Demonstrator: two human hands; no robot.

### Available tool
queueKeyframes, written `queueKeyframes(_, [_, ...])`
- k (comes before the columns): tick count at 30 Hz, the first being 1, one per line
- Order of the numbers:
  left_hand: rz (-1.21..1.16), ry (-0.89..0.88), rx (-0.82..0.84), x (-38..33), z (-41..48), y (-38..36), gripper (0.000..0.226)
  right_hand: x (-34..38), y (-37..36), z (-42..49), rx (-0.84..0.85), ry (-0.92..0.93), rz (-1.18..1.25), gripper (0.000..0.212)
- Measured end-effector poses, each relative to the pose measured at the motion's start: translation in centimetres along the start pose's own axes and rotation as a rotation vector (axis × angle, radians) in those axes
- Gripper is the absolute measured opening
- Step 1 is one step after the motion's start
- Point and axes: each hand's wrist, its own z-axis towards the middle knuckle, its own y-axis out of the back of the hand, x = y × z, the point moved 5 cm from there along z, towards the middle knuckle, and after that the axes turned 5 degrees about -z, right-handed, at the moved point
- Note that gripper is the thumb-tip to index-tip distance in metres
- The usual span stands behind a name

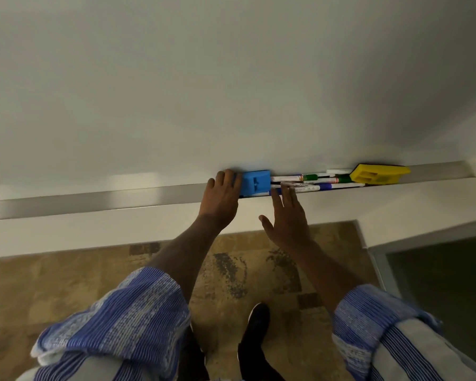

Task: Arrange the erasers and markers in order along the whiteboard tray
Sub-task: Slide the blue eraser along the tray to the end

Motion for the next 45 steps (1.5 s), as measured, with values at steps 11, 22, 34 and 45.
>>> queueKeyframes(11, [0.023,-0.116,-0.089,4.3,-1.5,2.0,0.056,1.0,0.1,0.5,-0.065,-0.02,-0.063,0.083])
queueKeyframes(22, [0.08,0.051,-0.072,19.7,-9.1,4.7,0.06,14.9,-1.6,2.0,-0.07,0.226,0.045,0.075])
queueKeyframes(34, [-0.024,0.29,0.028,32.0,-15.1,5.4,0.066,21.5,-6.1,2.0,0.06,0.203,-0.126,0.085])
queueKeyframes(45, [-0.231,0.364,-0.034,36.5,-17.1,4.8,0.063,22.2,-6.9,2.3,0.02,0.159,-0.164,0.083])
